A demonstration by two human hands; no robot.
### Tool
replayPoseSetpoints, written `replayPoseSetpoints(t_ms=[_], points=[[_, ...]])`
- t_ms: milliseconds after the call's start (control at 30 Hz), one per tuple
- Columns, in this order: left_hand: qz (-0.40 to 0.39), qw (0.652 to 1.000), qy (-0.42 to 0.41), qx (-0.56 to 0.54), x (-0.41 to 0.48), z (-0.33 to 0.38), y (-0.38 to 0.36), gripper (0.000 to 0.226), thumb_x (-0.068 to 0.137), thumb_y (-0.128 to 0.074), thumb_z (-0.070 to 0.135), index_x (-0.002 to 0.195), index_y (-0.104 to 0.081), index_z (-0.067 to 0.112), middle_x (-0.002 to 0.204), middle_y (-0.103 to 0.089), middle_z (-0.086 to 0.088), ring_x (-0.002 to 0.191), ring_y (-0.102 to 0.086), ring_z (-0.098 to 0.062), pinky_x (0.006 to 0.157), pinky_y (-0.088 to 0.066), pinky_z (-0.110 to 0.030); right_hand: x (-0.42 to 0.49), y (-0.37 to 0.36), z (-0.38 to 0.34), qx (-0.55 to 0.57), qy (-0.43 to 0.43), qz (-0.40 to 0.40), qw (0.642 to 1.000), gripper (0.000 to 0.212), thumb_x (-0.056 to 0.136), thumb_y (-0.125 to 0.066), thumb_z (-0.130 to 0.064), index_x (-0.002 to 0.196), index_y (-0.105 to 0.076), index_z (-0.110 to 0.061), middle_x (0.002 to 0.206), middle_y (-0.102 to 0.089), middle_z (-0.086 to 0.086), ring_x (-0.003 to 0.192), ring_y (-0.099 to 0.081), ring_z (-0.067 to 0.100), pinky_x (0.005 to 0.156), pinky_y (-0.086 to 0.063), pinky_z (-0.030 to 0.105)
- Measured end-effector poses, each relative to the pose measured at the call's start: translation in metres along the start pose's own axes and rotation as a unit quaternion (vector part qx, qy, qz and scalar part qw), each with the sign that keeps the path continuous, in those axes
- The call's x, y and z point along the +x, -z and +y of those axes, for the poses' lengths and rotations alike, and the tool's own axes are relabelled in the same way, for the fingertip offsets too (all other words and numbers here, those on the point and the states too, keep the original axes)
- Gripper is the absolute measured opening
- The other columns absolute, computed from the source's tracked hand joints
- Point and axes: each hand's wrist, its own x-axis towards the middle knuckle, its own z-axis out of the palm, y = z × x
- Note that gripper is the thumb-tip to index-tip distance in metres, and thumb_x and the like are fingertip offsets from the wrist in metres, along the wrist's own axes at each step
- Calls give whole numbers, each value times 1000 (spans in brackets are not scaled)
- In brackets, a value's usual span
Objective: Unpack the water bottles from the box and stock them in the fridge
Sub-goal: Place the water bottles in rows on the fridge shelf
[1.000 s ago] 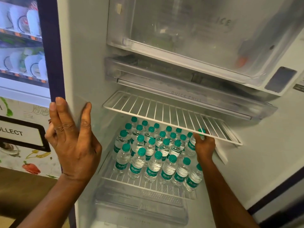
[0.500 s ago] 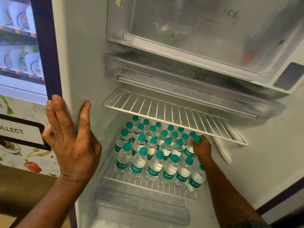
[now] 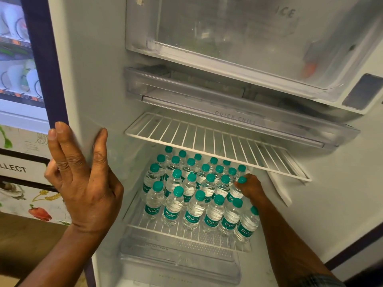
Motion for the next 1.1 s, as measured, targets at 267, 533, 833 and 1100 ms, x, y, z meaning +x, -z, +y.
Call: replayPoseSetpoints(t_ms=[267, 533, 833, 1100], points=[[-4, 1000, 3, 2, -2, 0, 0, 53, 103, -46, -4, 154, -46, 9, 156, -24, -45, 160, 1, -28, 97, -32, -54, -1, 5, -8, -56, -18, -25, 998, 52, 84, -76, -25, 127, -55, -4, 127, -62, 14, 111, -61, 30, 81, -47, 30], [-14, 1000, 9, 12, -1, 0, 0, 51, 103, -45, -3, 153, -48, 9, 156, -24, -46, 156, -13, -42, 98, -32, -55, -3, 10, -14, -73, -18, -17, 997, 55, 83, -77, -24, 130, -53, -5, 130, -60, 15, 115, -59, 30, 92, -49, 35], [-31, 999, 13, 5, -1, 0, 1, 50, 105, -45, -2, 153, -49, 11, 155, -23, -46, 148, -20, -58, 102, -32, -56, -8, 10, -16, -56, -13, -23, 998, 60, 88, -72, -29, 137, -47, -5, 138, -55, 14, 122, -55, 31, 99, -46, 36], [-51, 999, 10, -5, -3, -5, -1, 59, 104, -44, -3, 158, -43, 22, 157, -21, -46, 152, -14, -54, 105, -33, -60, -9, 14, -23, -17, -9, -3, 1000, 55, 90, -70, -28, 136, -50, -7, 138, -55, 13, 121, -56, 31, 93, -45, 32]])
